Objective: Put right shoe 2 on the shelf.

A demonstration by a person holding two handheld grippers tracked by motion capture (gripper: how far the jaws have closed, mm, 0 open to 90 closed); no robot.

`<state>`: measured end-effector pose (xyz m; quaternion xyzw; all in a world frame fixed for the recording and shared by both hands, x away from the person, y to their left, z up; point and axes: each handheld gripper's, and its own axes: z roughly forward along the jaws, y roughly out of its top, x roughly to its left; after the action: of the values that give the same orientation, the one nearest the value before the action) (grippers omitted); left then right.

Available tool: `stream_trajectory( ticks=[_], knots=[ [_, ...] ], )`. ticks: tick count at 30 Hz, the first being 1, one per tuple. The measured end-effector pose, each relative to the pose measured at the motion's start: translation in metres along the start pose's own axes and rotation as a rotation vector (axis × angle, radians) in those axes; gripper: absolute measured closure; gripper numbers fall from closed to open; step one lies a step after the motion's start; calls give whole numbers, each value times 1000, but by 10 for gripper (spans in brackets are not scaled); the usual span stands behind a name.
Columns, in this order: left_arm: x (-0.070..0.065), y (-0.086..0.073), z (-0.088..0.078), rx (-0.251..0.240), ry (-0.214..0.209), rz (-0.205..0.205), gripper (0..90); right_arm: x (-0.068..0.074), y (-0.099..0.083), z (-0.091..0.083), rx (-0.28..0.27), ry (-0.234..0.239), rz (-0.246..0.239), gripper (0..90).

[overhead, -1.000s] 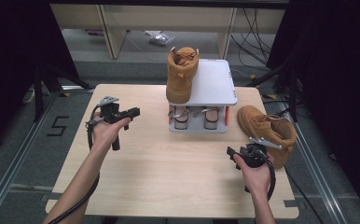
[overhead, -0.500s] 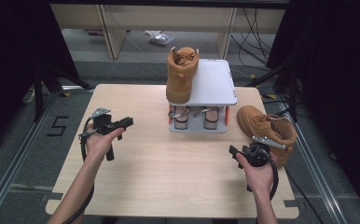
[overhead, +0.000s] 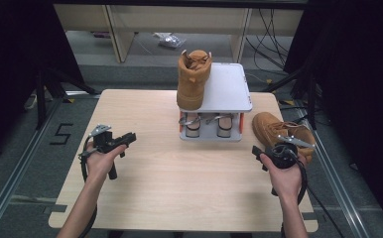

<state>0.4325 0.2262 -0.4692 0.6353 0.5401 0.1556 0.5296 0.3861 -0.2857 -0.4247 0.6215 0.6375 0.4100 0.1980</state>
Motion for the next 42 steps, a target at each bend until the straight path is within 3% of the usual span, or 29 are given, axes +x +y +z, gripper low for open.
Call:
stream_trajectory(
  ticks=[1, 3, 4, 6, 7, 8, 9, 10, 12, 15, 16, 17, 20, 22, 23, 25, 26, 29, 31, 34, 36, 37, 38, 42],
  knots=[
    [0, -1, 1, 6, -2, 0, 765, 1, 3, -3, 14, 12, 29, 468],
    [1, -1, 0, 4, -1, 0, 762, -4, 7, -7, 0, 2, -14, 480],
    [1, -1, 0, -1, 1, -4, 762, -3, 9, -9, 10, -3, 23, 489],
    [1, -1, -1, -3, -3, 3, 762, -9, 12, -11, -1, -10, -28, 513],
    [1, -1, -2, -6, -5, -2, 762, -9, 13, -14, 6, 7, -14, 535],
    [1, -2, -2, -11, -9, -3, 761, -10, 14, -15, 0, -5, -21, 549],
    [0, -3, -3, -12, -9, -1, 760, -7, 15, -20, 18, 5, 20, 569],
    [0, -3, -4, -11, -12, 1, 759, -7, 16, -21, 20, 0, 19, 588],
    [1, -5, -5, -9, -11, -1, 756, -12, 21, -25, 32, -11, -24, 607],
    [1, -6, -7, -8, -10, -4, 747, -17, 28, -31, 34, -6, -32, 610],
    [1, -6, -8, -10, -9, -5, 747, -15, 31, -33, 38, -21, 8, 610],
    [1, -6, -8, -11, -8, -7, 747, -19, 33, -35, 33, -26, -13, 611],
    [1, -7, -8, -8, -4, -14, 745, -24, 40, -40, 29, -31, -19, 621],
    [2, -8, -8, -1, -5, -15, 743, -25, 43, -44, 44, -28, 22, 635],
    [2, -9, -7, -2, -6, -16, 743, -30, 45, -44, 31, -26, -7, 636],
    [2, -10, -6, 3, -5, -18, 743, -34, 47, -46, 31, -28, -2, 635],
    [2, -10, -6, 5, -6, -16, 743, -33, 48, -48, 43, -36, 33, 635],
    [2, -10, -6, 7, -5, -14, 742, -41, 52, -50, 34, -50, -6, 632],
    [2, -11, -6, 7, -6, -15, 742, -42, 54, -52, 31, -60, 19, 630],
    [2, -11, -6, 9, -6, -19, 740, -47, 58, -55, 29, -76, 13, 623],
    [2, -12, -6, 9, -4, -23, 740, -48, 60, -57, 25, -83, 37, 615],
    [2, -12, -6, 10, -4, -23, 740, -51, 62, -58, 19, -92, 22, 612],
    [2, -12, -6, 10, -4, -23, 738, -51, 63, -59, 15, -97, 47, 608],
    [3, -12, -6, 8, -5, -23, 735, -57, 69, -64, 19, -112, 54, 592]
  ],
)
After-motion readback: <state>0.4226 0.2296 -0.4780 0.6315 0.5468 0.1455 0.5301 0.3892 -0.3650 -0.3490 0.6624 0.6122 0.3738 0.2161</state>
